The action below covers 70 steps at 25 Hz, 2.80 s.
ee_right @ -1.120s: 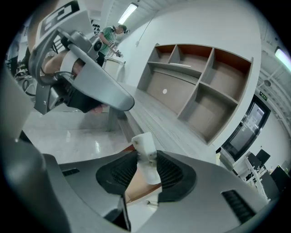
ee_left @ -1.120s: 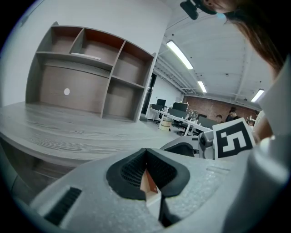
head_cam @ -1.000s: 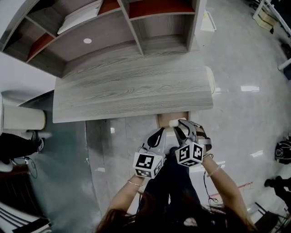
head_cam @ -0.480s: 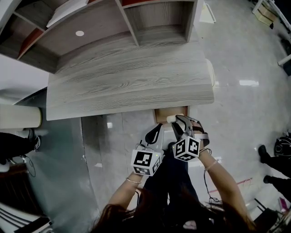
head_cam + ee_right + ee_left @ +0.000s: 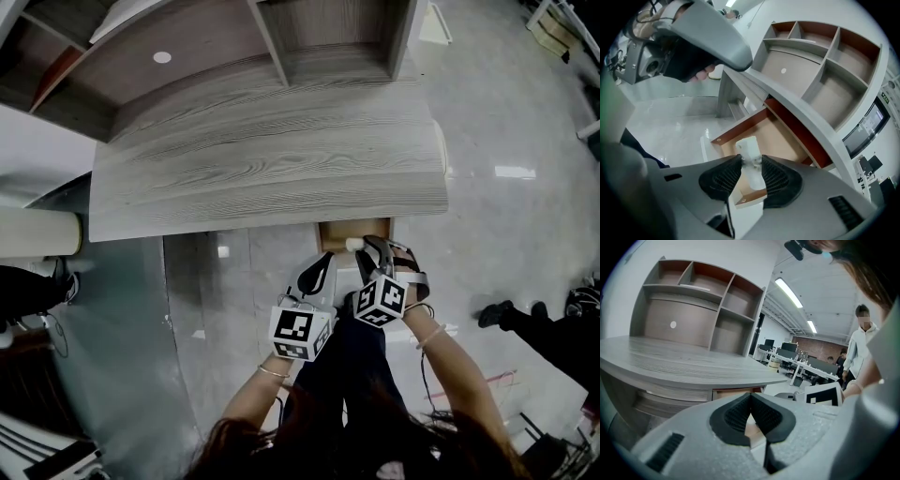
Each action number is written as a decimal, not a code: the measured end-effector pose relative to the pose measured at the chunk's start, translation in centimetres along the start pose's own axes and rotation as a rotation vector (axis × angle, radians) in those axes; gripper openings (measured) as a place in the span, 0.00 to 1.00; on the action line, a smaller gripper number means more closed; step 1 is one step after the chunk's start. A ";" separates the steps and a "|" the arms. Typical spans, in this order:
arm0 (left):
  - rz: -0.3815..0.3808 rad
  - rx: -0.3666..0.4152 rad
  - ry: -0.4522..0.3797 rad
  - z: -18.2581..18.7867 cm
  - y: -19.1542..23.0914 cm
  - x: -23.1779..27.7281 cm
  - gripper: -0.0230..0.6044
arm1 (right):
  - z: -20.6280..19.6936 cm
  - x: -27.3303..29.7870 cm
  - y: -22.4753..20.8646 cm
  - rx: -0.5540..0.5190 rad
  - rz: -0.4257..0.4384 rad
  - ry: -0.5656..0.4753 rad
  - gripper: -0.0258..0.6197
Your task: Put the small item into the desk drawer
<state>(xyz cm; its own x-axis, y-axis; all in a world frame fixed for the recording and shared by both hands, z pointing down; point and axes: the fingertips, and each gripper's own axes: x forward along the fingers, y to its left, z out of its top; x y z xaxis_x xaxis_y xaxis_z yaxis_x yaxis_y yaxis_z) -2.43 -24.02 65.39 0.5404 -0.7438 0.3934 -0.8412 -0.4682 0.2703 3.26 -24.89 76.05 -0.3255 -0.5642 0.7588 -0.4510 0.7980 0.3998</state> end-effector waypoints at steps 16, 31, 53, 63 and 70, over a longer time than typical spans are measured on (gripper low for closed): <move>0.037 -0.029 0.032 -2.9 1.6 1.0 0.06 | -3.0 4.9 2.5 -0.062 0.067 0.140 0.24; 0.051 -0.040 0.059 -4.1 2.8 1.8 0.06 | -4.9 7.4 3.7 -0.068 0.097 0.225 0.24; 0.016 -0.017 0.086 -4.0 3.3 2.3 0.06 | -4.2 7.8 3.5 0.013 0.072 0.222 0.28; 0.011 0.001 0.103 -3.4 3.2 1.6 0.06 | -2.4 4.6 2.0 0.169 0.004 0.138 0.24; 0.010 0.017 0.109 -2.5 2.8 0.9 0.06 | -1.7 1.9 0.8 0.310 -0.036 0.113 0.19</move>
<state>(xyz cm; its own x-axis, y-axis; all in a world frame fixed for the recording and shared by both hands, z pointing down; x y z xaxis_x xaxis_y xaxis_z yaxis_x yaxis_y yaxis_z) -4.22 -24.81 68.69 0.5299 -0.6927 0.4892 -0.8462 -0.4697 0.2517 3.68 -24.93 78.72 -0.2181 -0.5498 0.8063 -0.6974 0.6657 0.2653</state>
